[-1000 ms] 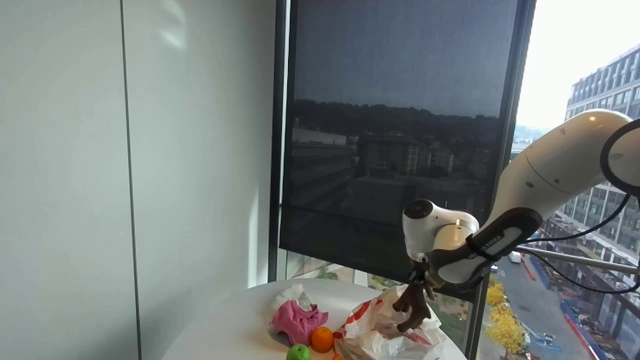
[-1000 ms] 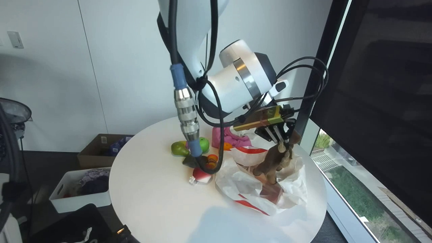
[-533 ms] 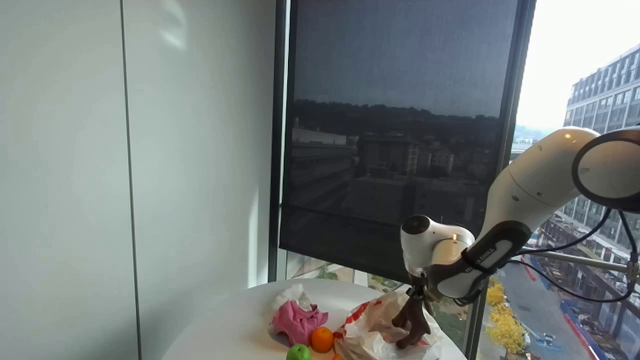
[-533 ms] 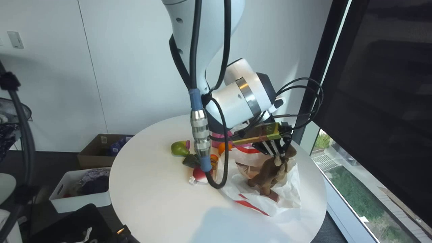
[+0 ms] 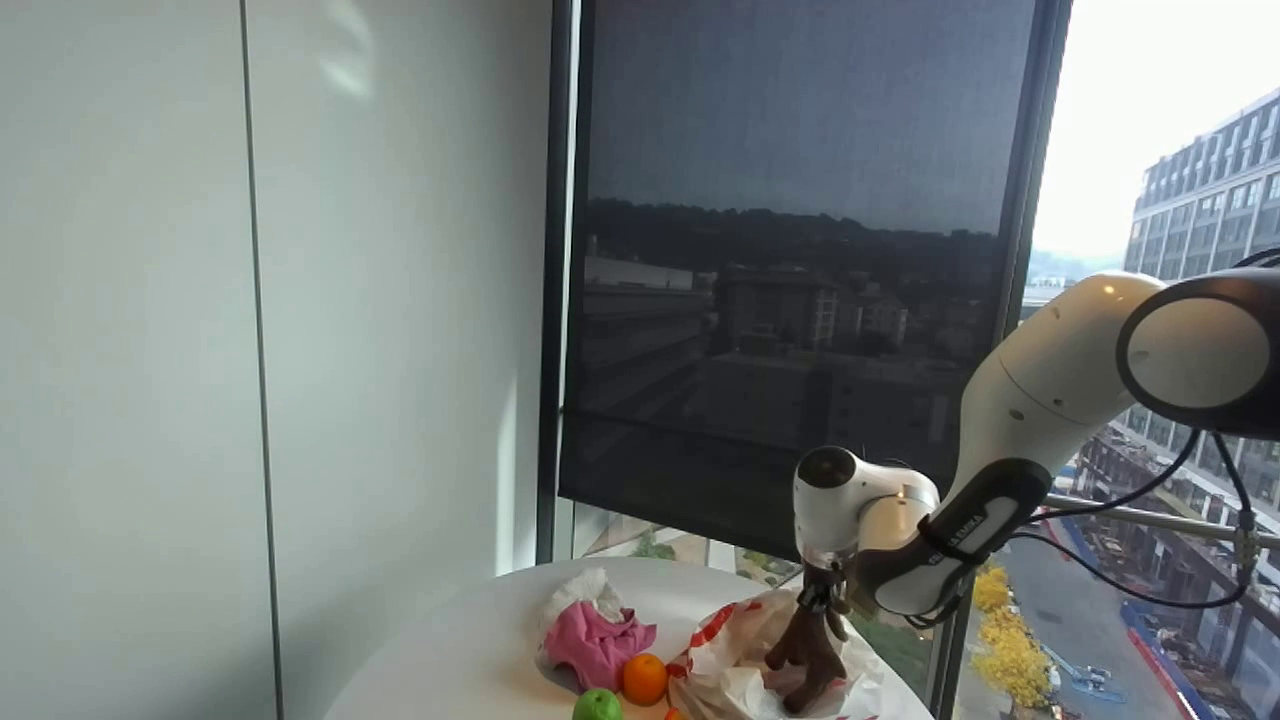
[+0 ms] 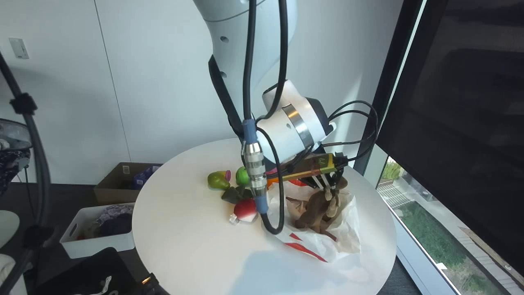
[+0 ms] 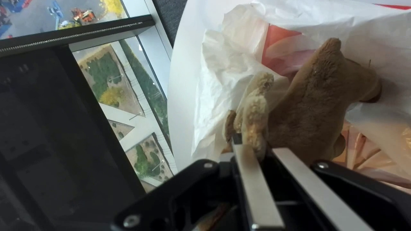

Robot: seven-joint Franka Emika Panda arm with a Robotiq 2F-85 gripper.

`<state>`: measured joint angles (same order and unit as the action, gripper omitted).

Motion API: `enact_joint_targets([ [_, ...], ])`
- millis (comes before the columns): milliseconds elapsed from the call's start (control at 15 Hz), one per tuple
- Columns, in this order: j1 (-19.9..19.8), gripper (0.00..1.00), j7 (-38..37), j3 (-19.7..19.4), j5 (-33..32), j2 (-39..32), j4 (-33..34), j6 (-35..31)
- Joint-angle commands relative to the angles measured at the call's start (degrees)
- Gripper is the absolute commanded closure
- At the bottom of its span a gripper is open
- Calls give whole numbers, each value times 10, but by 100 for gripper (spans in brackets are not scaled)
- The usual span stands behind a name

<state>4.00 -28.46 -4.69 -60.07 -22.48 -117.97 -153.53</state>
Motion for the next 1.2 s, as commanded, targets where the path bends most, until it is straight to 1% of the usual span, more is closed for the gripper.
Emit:
enact_joint_targets([
  [0,10,89,-4,-5,-57,-18,16,-44],
  [133,27,89,-39,-19,-131,-21,31,-70],
  [333,38,89,-78,-30,-247,-19,54,-92],
  [467,39,90,-102,-30,-307,-20,68,-99],
  [600,32,90,-122,-29,-351,-29,75,-99],
  [800,21,90,-138,-31,-384,-35,58,-94],
  [1000,11,90,-139,-31,-380,-50,47,-90],
  [1133,8,89,-153,-29,-390,-64,43,-95],
])
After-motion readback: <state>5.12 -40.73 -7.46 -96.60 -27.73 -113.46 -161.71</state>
